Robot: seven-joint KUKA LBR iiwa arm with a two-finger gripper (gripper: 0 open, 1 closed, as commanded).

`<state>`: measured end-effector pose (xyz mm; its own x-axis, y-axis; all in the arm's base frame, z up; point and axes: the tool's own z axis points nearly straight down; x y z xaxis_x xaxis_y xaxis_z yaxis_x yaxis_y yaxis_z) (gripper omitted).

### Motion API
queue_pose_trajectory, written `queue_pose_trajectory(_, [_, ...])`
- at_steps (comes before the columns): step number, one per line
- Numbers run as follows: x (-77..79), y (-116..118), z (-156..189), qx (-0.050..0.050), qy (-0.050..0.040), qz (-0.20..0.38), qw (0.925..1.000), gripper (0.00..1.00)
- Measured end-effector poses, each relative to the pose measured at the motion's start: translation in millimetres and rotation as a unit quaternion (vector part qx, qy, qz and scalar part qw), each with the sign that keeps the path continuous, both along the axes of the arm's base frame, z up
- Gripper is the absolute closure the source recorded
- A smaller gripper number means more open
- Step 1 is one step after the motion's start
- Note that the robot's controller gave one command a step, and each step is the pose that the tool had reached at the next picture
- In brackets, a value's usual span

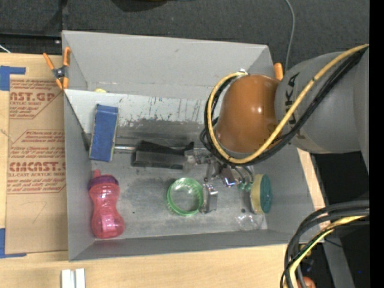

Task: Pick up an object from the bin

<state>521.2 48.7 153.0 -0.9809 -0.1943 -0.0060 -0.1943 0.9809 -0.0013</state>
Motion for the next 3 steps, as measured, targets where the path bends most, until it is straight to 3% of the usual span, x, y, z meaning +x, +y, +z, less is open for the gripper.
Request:
queue_pose_trajectory(1, [-24.9, 18, -55, -0.001, 0.0079, -0.261, 0.9653, 0.0])
queue_pose_trajectory(2, [3.8, 2, -83, 0.001, -0.0007, -0.02, 0.9998, 0.0])
queue_pose_trajectory(3, [-37.1, 3, -83, 0.0, 0.007, -0.296, 0.955, 1.0])
